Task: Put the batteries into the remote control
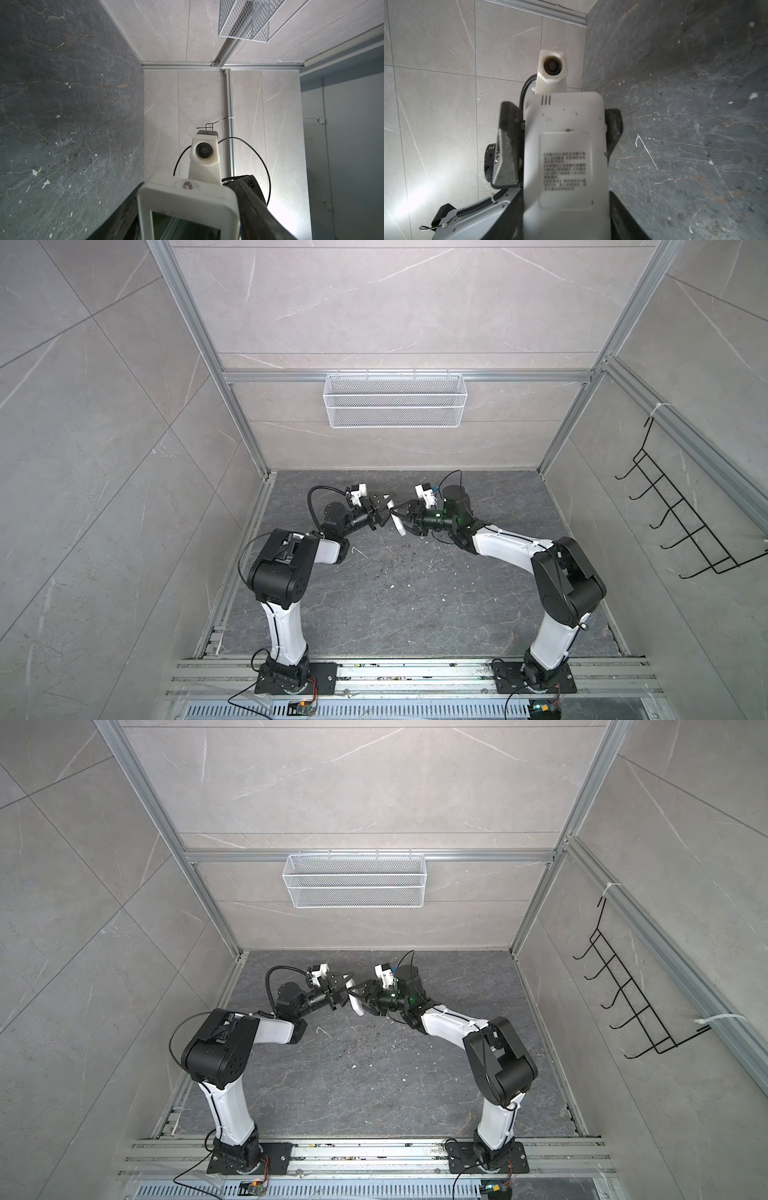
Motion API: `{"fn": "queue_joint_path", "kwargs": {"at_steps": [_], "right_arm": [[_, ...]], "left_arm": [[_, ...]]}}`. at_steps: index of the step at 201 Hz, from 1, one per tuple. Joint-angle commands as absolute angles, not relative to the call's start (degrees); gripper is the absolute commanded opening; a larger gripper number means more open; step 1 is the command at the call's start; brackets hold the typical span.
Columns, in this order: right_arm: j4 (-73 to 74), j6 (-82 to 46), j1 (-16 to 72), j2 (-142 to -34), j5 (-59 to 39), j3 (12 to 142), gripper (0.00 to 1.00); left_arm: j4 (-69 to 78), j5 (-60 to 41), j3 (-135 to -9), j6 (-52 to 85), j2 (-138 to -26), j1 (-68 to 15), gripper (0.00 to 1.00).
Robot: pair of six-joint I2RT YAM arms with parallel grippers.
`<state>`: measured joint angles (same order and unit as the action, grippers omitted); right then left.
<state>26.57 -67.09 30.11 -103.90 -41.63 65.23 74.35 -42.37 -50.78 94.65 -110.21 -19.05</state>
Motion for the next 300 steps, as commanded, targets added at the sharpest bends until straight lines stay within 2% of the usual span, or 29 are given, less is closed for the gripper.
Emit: {"fn": "queue_joint_path", "kwargs": {"at_steps": [1, 59, 67, 93, 114, 142, 173, 209, 244, 270, 300], "right_arm": [[29.06, -68.33, 30.47, -104.81, -42.04, 65.76, 0.42], [28.65, -68.27, 30.48, -104.60, -41.84, 65.84, 0.44], [27.79, -67.71, 30.45, -104.33, -41.76, 65.76, 0.49], [21.83, -64.18, 30.28, -102.46, -40.34, 65.39, 0.75], [12.62, -57.30, 29.97, -99.94, -38.18, 65.40, 0.83], [4.92, -51.57, 28.84, -96.01, -34.74, 62.70, 0.84], [-2.43, -47.07, 27.30, -91.55, -28.79, 58.75, 0.84], [-4.62, -46.21, 26.68, -89.91, -25.31, 53.93, 0.83], [-4.76, -45.83, 26.51, -89.13, -24.32, 51.79, 0.83], [-5.27, -45.42, 26.29, -88.14, -23.64, 50.90, 0.83], [-5.02, -45.48, 26.11, -87.46, -23.69, 49.55, 0.83]], "left_arm": [[80.95, -43.11, -53.07, 95.45, -110.91, -19.31, 0.60], [80.97, -42.64, -52.87, 97.46, -111.73, -19.25, 0.48], [80.99, -42.87, -52.89, 97.38, -111.87, -19.16, 0.47], [80.10, -44.51, -52.65, 96.17, -112.34, -18.61, 0.43], [76.84, -45.50, -51.38, 92.13, -111.76, -18.03, 0.41], [65.60, -46.29, -50.49, 83.31, -109.47, -17.66, 0.41], [38.31, -44.95, -52.52, 64.29, -104.75, -17.62, 0.40], [11.26, -36.23, -56.21, 45.95, -101.94, -18.08, 0.38], [-11.90, -19.60, -63.53, 32.38, -101.87, -20.32, 0.38], [-22.21, -7.02, -68.93, 27.80, -103.64, -22.63, 0.36], [-27.20, 2.27, -72.68, 26.85, -107.08, -25.33, 0.34]]}}
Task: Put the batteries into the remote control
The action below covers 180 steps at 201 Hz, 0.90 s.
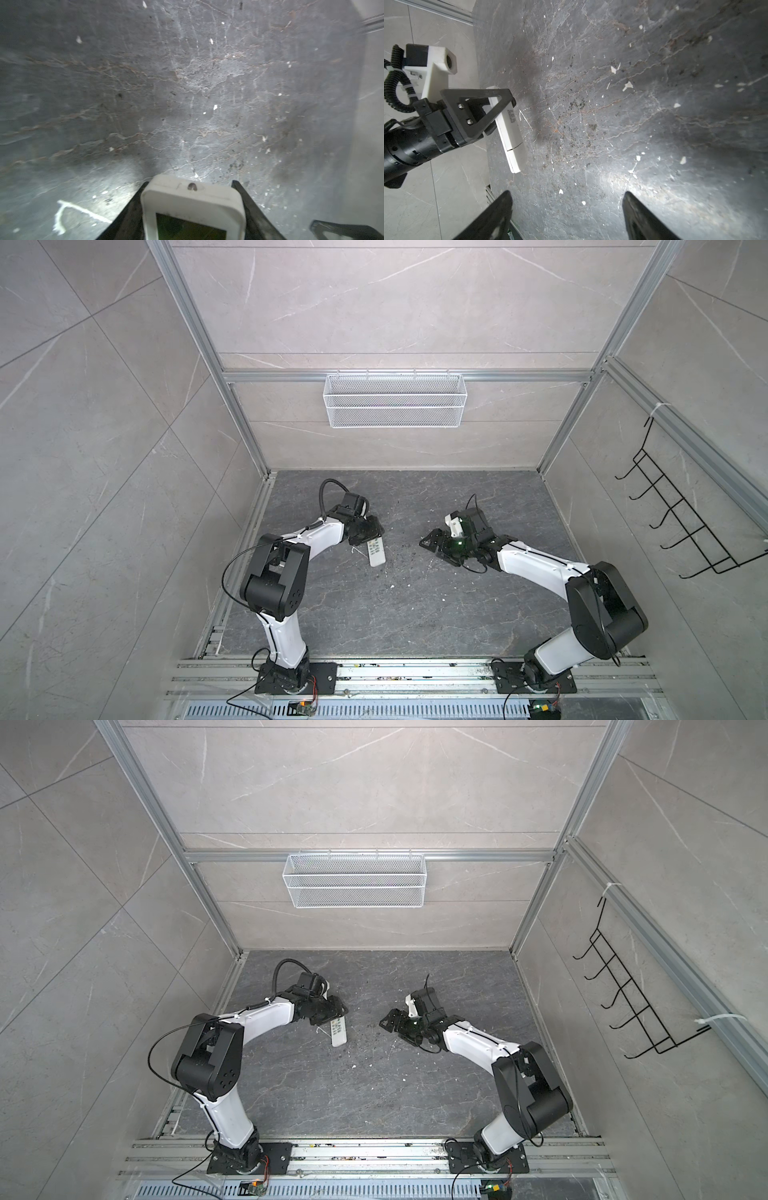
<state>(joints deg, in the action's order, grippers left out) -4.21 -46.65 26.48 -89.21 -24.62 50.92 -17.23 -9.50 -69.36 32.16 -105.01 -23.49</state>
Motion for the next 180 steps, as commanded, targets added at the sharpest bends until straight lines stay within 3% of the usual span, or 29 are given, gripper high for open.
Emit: {"fn": "queue_joint_path", "kwargs": {"at_steps": [1, 42, 82, 91, 102, 107, 110, 117, 124, 149, 180], "right_arm": [[-5.01, -45.46, 26.11, -87.46, -23.71, 49.43, 0.83], [-3.30, -46.12, 26.02, -86.50, -23.69, 46.12, 0.83], [-3.52, -46.35, 25.80, -84.18, -23.36, 44.00, 0.84], [-4.50, -46.02, 25.78, -83.52, -22.52, 44.15, 0.85], [-6.35, -45.42, 25.74, -82.36, -21.14, 44.83, 0.86], [-7.42, -44.88, 25.68, -81.66, -20.60, 45.24, 0.86], [-8.10, -44.53, 25.69, -81.32, -20.22, 45.56, 0.86], [-10.23, -43.68, 25.72, -80.23, -19.16, 46.52, 0.88], [-12.36, -42.31, 25.69, -79.01, -18.04, 47.61, 0.98], [-21.05, -37.57, 25.64, -74.76, -10.50, 52.62, 0.99], [-30.91, -33.85, 25.67, -69.93, 17.16, 57.74, 0.99]], "left_arm": [[-27.31, 2.63, -72.82, 26.83, -107.20, -25.41, 0.34], [-31.90, 11.03, -76.88, 28.17, -111.48, -27.89, 0.34], [-32.39, 11.89, -77.56, 28.87, -113.57, -28.39, 0.34], [-32.60, 11.95, -77.75, 29.05, -113.94, -28.66, 0.42], [-33.37, 11.79, -78.27, 29.64, -114.33, -28.81, 0.69], [-33.56, 11.52, -78.39, 29.59, -114.28, -28.91, 0.93], [-33.63, 11.33, -78.32, 29.58, -114.15, -28.94, 0.99], [-33.53, 10.84, -77.99, 29.75, -113.64, -28.97, 1.00], [-33.32, 10.25, -77.58, 29.79, -112.71, -28.92, 1.00], [-35.64, 10.56, -78.67, 28.54, -107.85, -28.70, 1.00], [-39.97, 12.23, -83.44, 23.29, -100.62, -26.12, 1.00]]}}
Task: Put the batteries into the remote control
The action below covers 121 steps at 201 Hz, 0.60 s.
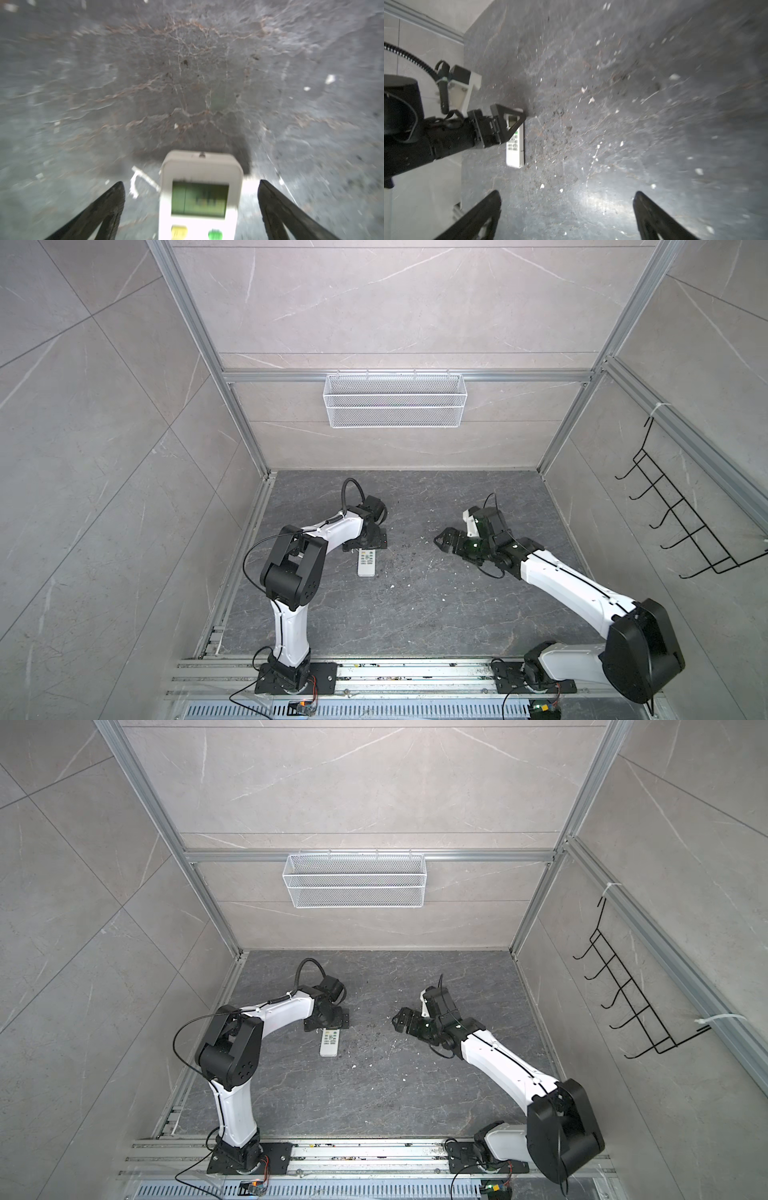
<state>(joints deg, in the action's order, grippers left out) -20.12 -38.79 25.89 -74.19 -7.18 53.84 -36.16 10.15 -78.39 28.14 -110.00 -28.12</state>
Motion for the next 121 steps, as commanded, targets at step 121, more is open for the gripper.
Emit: {"fn": "queue_joint_path", "kwargs": {"at_steps": [121], "right_arm": [[18.57, -7.68, 18.75, -74.91, 42.67, 28.96, 0.99]], "left_arm": [[1.27, 6.80, -46.45, 12.42, -82.10, -4.75, 1.00]]}}
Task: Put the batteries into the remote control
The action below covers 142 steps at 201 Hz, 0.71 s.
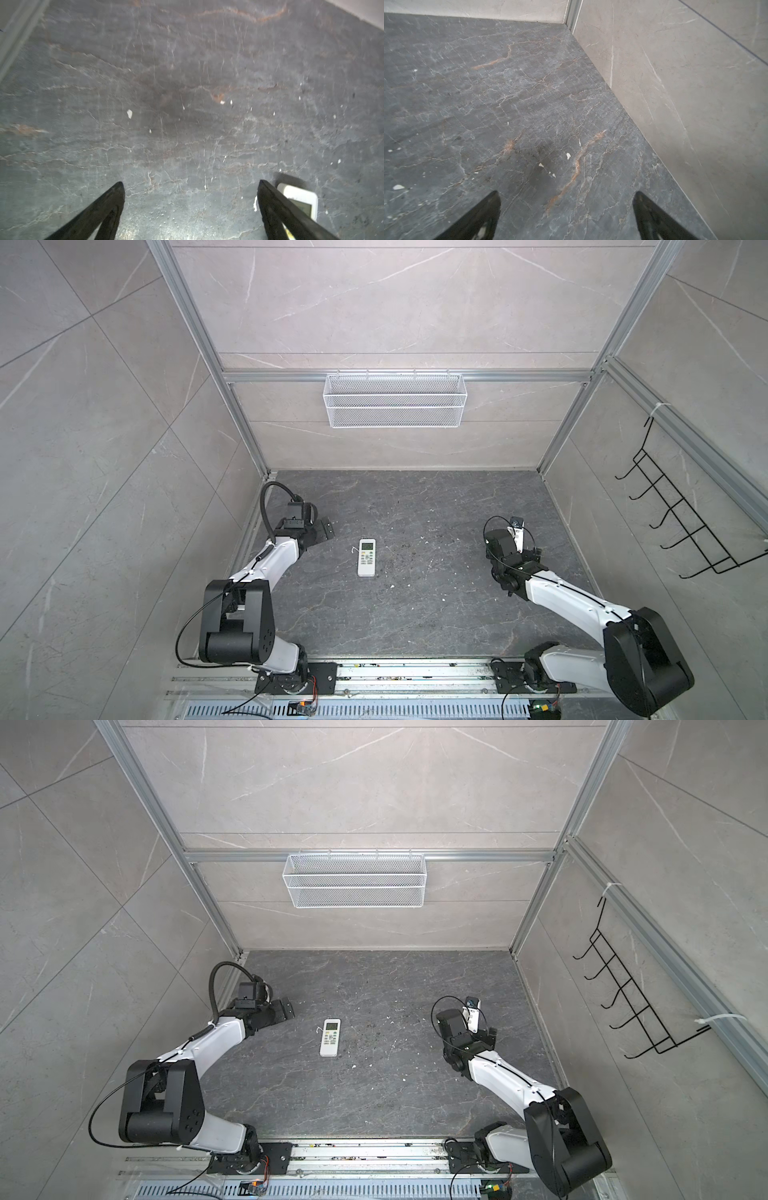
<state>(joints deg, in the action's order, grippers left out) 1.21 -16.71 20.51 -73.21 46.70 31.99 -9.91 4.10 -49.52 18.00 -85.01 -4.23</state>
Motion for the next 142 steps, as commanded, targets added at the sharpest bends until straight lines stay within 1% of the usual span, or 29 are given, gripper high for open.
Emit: {"fn": "queue_joint_path", "kwargs": {"at_steps": [1, 24, 29, 34, 40, 49, 59, 73, 83, 90, 97, 106, 114, 125, 128, 137, 142], "right_arm": [[19.00, -7.66, 18.65, -75.03, 42.47, 28.81, 0.99], [31.13, -7.19, 14.92, -78.52, 35.12, 25.26, 0.99], [30.48, -7.21, 14.70, -78.60, 34.07, 25.70, 0.98], [29.29, -7.02, 14.11, -78.64, 32.75, 26.04, 0.98], [31.17, -6.29, 13.48, -79.32, 32.12, 25.92, 0.97], [31.31, -6.23, 12.38, -79.91, 31.55, 26.27, 0.97], [33.35, -6.13, 10.46, -80.38, 28.60, 25.73, 0.97], [44.36, -6.06, 6.43, -83.30, 22.89, 22.45, 0.95], [37.68, -7.47, 6.38, -81.76, 22.01, 23.87, 0.93], [41.00, -6.66, 6.33, -82.51, 22.02, 23.09, 0.94], [42.84, -6.06, 6.33, -82.81, 20.41, 22.47, 0.99], [40.98, -5.82, 6.34, -82.44, 18.98, 22.90, 0.99], [42.49, -5.21, 6.23, -83.13, 17.89, 22.66, 0.99], [43.93, -3.81, 6.13, -83.72, 12.95, 21.90, 0.99], [45.27, -3.59, 6.12, -84.39, 12.35, 21.12, 0.99], [59.47, -1.99, 6.08, -88.46, 12.42, 17.36, 0.99], [59.76, -2.24, 6.07, -88.23, 12.27, 17.14, 0.99]], "left_arm": [[1.56, 6.87, -46.12, 12.10, -81.96, -4.75, 1.00], [12.01, 5.01, -39.81, 2.03, -79.81, -4.60, 1.00], [13.06, 5.27, -39.40, 0.98, -79.85, -4.30, 1.00], [13.31, 5.36, -39.59, 0.75, -80.14, -3.66, 1.00], [12.76, 4.69, -40.05, 1.21, -80.65, -2.82, 1.00], [11.31, 1.50, -41.23, 1.58, -81.55, -1.02, 1.00], [10.27, -0.26, -42.27, 1.58, -82.38, -0.13, 1.00], [10.16, -0.57, -42.81, 1.58, -82.94, 0.08, 1.00], [11.54, -0.37, -42.03, 1.65, -82.51, 0.38, 1.00], [12.24, -0.04, -41.33, 2.07, -82.03, 0.92, 1.00], [13.11, 0.14, -40.53, 2.28, -81.23, 1.44, 1.00], [14.14, 0.91, -39.22, 1.68, -80.33, 1.77, 1.00], [15.41, 1.83, -37.74, 1.26, -79.90, 1.75, 1.00], [16.18, 2.60, -36.38, 1.68, -79.89, 1.76, 1.00], [16.19, 2.68, -36.30, 1.89, -79.96, 1.72, 1.00], [16.48, 2.56, -35.67, 2.26, -80.44, 1.60, 1.00], [17.09, 2.74, -35.33, 2.28, -80.84, 1.45, 1.00]]}}
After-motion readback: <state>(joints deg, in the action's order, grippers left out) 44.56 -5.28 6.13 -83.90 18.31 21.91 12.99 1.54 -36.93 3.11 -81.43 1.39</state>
